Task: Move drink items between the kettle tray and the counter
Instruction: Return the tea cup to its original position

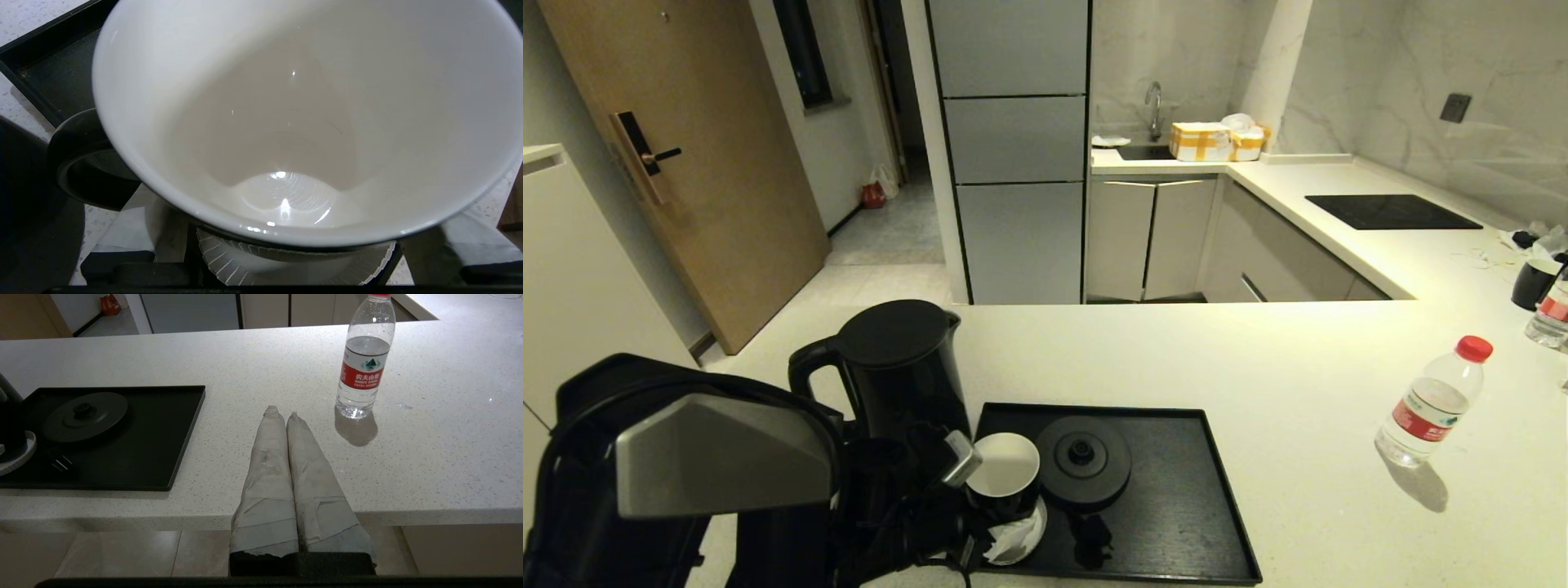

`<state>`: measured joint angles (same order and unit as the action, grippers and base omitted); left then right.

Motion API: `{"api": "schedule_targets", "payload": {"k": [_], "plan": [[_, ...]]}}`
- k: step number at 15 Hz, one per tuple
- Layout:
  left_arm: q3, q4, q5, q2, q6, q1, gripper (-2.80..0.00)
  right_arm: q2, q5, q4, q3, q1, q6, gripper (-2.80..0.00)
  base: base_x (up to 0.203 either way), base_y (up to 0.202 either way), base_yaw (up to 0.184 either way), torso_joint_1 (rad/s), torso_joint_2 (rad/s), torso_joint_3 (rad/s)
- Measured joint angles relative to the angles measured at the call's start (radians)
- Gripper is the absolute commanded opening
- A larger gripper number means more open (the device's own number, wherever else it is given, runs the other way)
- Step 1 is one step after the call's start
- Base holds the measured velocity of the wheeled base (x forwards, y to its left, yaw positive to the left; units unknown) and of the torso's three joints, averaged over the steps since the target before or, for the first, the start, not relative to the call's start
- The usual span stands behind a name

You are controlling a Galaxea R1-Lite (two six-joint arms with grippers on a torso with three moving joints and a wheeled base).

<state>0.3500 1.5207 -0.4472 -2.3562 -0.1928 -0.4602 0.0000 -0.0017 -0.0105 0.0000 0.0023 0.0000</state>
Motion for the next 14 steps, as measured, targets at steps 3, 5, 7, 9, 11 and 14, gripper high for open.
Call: {"api": "schedule_targets", "payload": {"k": [3, 5, 7, 9, 11, 14], "plan": [[-0.007, 0.0, 0.001, 0.0, -0.002, -0.004, 0.0, 0.0, 0.0, 0.0, 0.0, 0.0, 0.0, -2.8, 0.0, 0.0, 0.0, 0.0, 0.0, 0.0], [-0.009, 0.0, 0.002, 0.0, -0.002, -0.009, 0.0, 0.0, 0.0, 0.0, 0.0, 0.001, 0.0, -2.8, 0.0, 0.0, 0.0, 0.0, 0.0, 0.0], [-0.01, 0.001, 0.002, 0.0, -0.002, -0.011, 0.0, 0.0, 0.0, 0.0, 0.0, 0.001, 0.0, -2.8, 0.0, 0.0, 0.0, 0.0, 0.0, 0.0], [-0.011, 0.001, 0.002, 0.0, -0.004, -0.011, 0.0, 0.0, 0.0, 0.0, 0.0, 0.0, 0.0, -2.8, 0.0, 0.0, 0.0, 0.0, 0.0, 0.0], [-0.013, 0.002, 0.002, -0.001, -0.012, -0.011, 0.0, 0.0, 0.0, 0.0, 0.0, 0.001, 0.0, -2.8, 0.0, 0.0, 0.0, 0.0, 0.0, 0.0], [-0.029, 0.005, 0.003, -0.003, -0.045, -0.012, 0.0, 0.0, 0.0, 0.0, 0.0, 0.0, 0.0, -2.8, 0.0, 0.0, 0.0, 0.0, 0.0, 0.0]]}}
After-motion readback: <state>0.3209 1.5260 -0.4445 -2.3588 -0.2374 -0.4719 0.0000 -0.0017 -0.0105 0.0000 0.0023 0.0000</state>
